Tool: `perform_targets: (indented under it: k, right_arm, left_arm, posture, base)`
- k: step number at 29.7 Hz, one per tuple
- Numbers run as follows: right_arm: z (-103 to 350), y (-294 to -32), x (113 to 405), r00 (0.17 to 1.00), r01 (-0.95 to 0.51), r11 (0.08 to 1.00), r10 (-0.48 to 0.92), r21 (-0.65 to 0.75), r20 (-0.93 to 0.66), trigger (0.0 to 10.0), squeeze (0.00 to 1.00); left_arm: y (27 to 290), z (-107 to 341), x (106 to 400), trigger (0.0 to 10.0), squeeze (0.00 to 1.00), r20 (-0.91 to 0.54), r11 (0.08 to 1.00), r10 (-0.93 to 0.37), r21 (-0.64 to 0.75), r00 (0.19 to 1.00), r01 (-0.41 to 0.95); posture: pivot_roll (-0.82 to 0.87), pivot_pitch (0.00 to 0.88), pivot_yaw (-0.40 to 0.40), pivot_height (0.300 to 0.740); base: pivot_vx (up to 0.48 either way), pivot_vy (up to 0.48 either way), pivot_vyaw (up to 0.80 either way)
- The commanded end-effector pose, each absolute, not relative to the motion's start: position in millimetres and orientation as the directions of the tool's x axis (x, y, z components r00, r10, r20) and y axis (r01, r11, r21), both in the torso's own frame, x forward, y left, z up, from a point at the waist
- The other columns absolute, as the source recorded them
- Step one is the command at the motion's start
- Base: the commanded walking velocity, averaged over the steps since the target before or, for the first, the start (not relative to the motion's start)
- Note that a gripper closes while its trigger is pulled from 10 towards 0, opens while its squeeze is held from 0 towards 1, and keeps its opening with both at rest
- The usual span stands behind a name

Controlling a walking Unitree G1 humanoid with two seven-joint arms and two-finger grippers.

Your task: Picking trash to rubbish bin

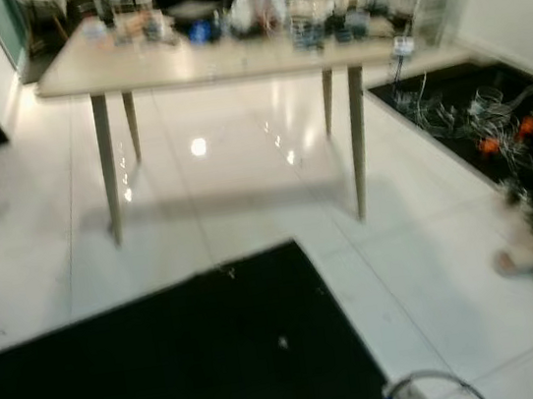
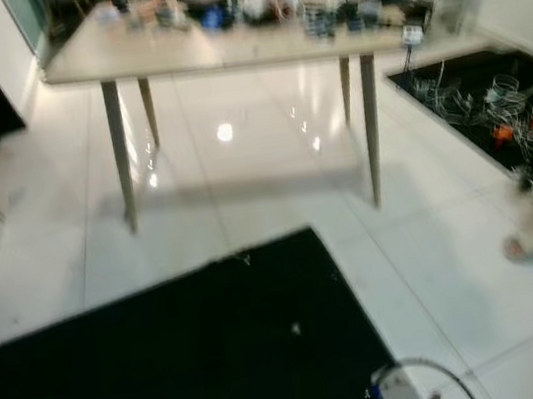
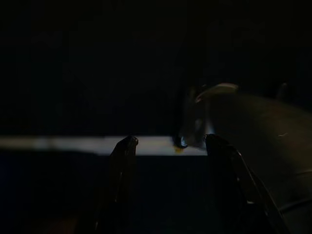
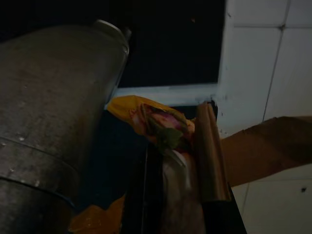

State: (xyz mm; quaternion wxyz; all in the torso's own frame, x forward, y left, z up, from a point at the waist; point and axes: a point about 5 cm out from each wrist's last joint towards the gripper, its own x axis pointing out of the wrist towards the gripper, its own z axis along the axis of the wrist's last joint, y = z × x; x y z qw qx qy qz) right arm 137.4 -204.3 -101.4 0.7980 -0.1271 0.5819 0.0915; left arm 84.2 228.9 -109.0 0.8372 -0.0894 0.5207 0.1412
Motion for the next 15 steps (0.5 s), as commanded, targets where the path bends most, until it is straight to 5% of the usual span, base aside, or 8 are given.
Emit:
perform_targets:
  k: [1,15]
  right_arm:
    - [-105.0,-207.1,125.1,0.266,-0.299,0.95,-0.009,-0.091,-0.964,10.0,0.0]
    - [-106.5,-205.0,121.3,0.252,-0.33,0.939,-0.007,-0.093,-0.968,10.0,0.0]
  left_arm:
    - [226.6,-107.3,93.3,10.0,0.0,-0.886,0.951,0.135,-0.009,0.443,-0.308]
    - [225.2,-107.4,93.9,10.0,0.0,-0.887,0.959,0.125,-0.006,0.445,-0.283]
  posture:
    - [0.08,0.035,-0.004,0.74]
    - [0.09,0.028,-0.006,0.74]
  base:
    - [0.0,0.0,-0.77]
    - [0.0,0.0,-0.77]
